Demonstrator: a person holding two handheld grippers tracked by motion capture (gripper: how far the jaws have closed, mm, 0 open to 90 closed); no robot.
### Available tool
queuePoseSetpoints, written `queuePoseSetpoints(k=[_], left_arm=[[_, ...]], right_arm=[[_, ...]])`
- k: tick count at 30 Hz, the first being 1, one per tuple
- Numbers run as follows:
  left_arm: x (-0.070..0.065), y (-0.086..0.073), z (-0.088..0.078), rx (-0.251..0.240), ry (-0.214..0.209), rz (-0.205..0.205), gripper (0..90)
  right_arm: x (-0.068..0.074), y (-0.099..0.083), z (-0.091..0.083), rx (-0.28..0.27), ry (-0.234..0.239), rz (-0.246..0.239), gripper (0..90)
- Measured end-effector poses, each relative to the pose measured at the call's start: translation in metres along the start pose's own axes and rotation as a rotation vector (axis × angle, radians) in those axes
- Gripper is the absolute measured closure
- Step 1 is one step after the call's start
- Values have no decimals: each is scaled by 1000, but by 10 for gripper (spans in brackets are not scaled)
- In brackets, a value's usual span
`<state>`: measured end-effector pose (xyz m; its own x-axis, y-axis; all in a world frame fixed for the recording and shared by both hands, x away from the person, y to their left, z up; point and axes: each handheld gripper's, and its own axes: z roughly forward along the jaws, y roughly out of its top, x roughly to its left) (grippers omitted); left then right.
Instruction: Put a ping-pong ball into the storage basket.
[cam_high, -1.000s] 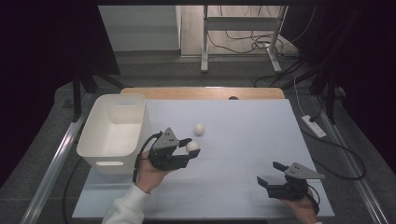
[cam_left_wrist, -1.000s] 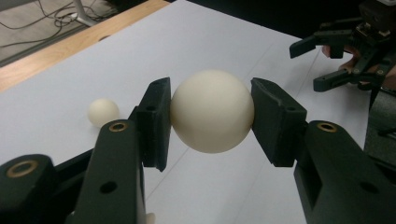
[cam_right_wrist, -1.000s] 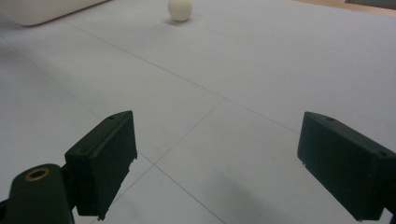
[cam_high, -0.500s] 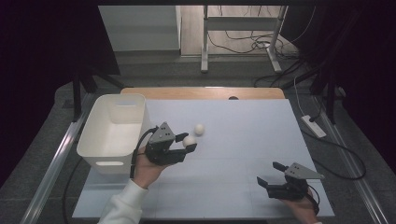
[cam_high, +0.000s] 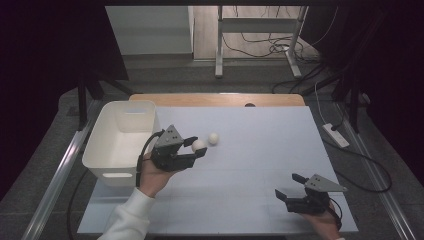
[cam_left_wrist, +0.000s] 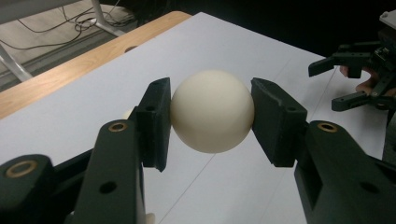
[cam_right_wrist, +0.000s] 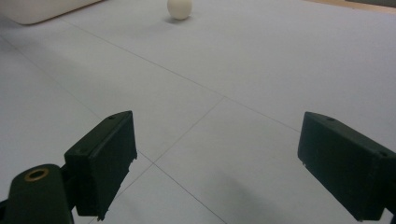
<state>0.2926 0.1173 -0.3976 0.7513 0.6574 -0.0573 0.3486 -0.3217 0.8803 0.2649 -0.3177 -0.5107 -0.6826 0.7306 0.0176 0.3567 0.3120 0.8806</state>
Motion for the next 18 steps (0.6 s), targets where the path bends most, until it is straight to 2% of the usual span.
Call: queuePoseSetpoints(k=[18], left_arm=[[11, 15, -11, -15, 34, 2, 507]], right_arm=[[0, 0, 0, 0, 0, 0, 115]])
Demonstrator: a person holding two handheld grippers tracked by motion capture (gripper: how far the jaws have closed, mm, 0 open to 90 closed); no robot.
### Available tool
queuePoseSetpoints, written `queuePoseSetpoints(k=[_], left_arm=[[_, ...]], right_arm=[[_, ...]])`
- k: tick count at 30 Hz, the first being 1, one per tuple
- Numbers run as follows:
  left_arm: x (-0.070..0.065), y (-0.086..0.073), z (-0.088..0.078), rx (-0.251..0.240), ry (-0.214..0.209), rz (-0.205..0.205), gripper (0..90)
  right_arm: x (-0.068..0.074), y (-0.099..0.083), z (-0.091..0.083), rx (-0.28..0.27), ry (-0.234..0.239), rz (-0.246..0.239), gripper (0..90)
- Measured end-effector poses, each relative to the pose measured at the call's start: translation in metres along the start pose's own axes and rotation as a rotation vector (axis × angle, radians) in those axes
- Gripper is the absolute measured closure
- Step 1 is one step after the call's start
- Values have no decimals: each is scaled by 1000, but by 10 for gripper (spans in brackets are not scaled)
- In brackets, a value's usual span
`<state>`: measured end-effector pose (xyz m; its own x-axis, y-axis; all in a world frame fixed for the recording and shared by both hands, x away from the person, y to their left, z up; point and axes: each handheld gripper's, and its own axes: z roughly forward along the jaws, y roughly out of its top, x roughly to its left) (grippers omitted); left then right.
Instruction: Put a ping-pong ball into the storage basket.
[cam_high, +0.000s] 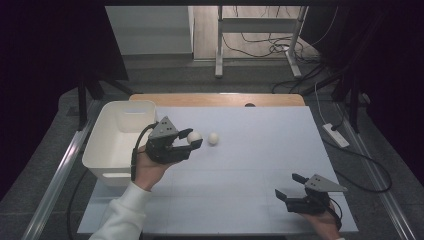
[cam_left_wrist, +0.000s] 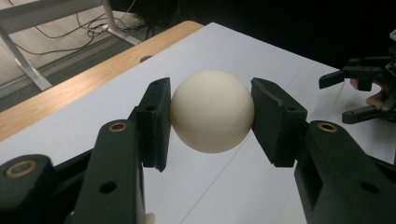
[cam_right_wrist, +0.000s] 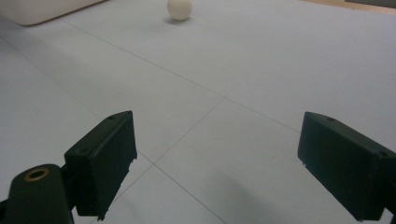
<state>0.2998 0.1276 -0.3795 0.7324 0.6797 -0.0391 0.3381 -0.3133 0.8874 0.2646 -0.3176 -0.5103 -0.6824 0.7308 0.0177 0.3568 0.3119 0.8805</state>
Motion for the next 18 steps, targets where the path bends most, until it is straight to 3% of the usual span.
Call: queuePoseSetpoints(k=[18], left_arm=[[12, 9, -9, -17, 20, -20, 508]], right_arm=[[-1, 0, 0, 0, -4, 1, 115]])
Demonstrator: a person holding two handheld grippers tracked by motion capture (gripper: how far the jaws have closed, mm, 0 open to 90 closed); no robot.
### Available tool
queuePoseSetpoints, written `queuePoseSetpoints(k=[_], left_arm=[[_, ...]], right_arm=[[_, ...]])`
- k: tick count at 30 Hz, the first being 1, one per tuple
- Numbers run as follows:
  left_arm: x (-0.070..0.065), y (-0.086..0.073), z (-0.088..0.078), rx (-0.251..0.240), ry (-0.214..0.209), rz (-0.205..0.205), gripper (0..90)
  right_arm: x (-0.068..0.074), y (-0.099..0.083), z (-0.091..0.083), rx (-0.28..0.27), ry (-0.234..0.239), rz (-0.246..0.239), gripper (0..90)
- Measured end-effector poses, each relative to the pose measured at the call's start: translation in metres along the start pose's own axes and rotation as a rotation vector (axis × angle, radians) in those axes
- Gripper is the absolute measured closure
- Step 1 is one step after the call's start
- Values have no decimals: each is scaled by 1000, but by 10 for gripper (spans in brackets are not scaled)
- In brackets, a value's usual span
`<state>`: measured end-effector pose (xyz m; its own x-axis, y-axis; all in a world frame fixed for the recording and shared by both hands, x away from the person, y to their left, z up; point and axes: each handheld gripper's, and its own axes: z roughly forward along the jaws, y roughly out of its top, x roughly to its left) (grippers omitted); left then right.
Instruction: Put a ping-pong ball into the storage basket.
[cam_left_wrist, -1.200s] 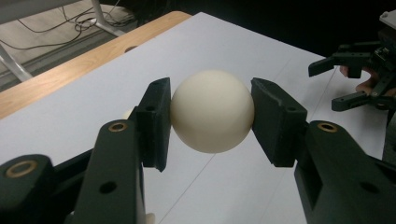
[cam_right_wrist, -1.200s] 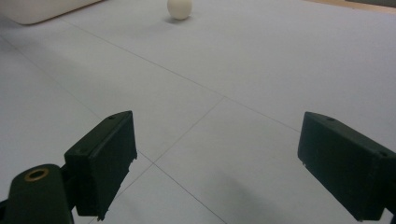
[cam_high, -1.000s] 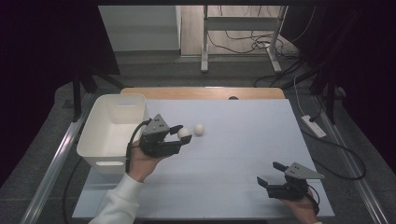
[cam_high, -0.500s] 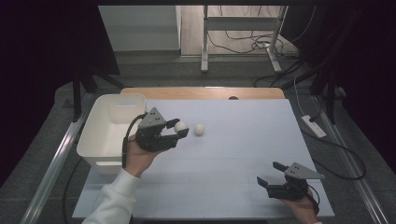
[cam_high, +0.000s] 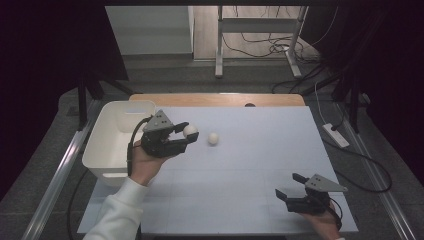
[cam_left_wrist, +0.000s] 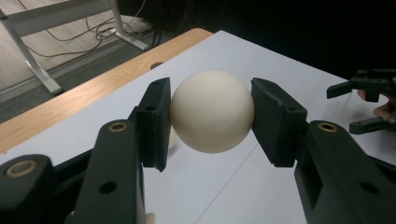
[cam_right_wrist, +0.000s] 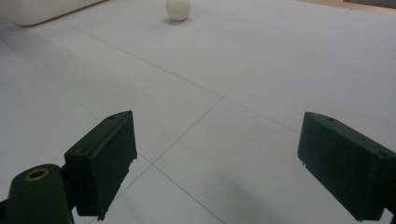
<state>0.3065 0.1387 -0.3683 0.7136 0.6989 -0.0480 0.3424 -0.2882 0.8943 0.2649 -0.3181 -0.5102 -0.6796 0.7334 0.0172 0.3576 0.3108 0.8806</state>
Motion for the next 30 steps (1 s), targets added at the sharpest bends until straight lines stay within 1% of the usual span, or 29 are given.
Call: queuePoseSetpoints(k=[5, 17, 25, 30], left_arm=[[3, 1, -3, -2, 18, -4, 508], [12, 3, -10, -17, 45, -21, 508], [18, 4, -13, -29, 77, -39, 507], [22, 6, -15, -34, 83, -43, 508]], right_arm=[[0, 0, 0, 0, -1, -1, 116], [0, 0, 0, 0, -3, -3, 116], [0, 0, 0, 1, -5, -3, 116], [-1, 0, 0, -5, -8, -3, 116]])
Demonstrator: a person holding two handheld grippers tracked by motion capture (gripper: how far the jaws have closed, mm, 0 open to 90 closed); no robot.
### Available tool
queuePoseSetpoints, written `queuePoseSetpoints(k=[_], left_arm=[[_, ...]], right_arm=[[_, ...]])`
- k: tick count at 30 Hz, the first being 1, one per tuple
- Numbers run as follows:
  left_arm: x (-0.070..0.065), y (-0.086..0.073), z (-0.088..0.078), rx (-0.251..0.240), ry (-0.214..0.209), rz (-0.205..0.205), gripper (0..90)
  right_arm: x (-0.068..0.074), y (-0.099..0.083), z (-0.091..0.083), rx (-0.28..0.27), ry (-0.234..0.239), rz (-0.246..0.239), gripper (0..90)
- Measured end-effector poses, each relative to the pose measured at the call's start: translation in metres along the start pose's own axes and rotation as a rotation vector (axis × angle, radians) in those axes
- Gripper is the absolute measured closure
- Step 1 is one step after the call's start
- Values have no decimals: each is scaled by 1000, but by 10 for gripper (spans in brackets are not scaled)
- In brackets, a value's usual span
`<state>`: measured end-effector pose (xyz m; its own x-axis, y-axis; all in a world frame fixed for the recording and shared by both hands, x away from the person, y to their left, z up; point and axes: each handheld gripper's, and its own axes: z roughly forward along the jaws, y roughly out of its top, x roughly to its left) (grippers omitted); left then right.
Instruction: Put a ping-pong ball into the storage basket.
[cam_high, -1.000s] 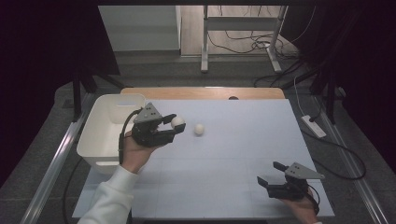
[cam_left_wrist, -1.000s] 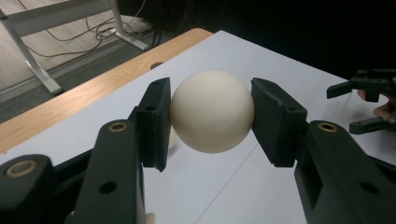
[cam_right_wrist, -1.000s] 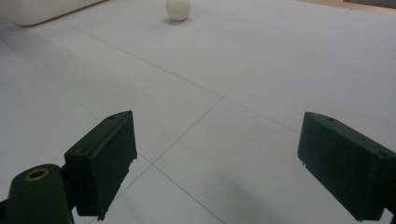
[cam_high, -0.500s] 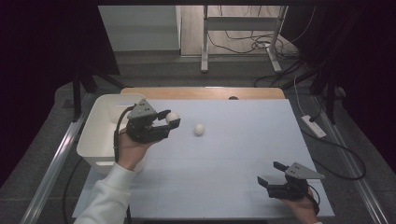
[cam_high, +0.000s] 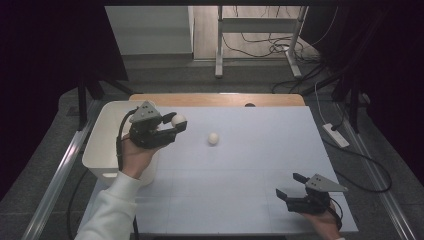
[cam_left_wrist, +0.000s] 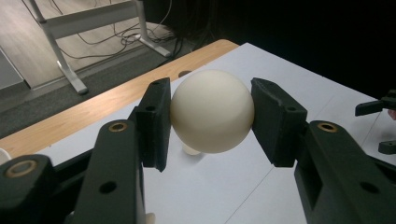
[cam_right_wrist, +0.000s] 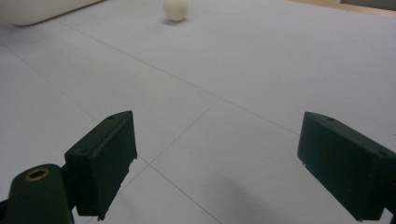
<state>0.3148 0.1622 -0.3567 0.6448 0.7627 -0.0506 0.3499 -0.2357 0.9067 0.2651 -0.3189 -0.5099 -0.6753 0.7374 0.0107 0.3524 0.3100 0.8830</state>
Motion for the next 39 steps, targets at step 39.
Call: queuePoseSetpoints(k=[39], left_arm=[[33, 3, -14, 0, 97, -40, 508]], right_arm=[[1, 0, 0, 4, 0, 1, 116]])
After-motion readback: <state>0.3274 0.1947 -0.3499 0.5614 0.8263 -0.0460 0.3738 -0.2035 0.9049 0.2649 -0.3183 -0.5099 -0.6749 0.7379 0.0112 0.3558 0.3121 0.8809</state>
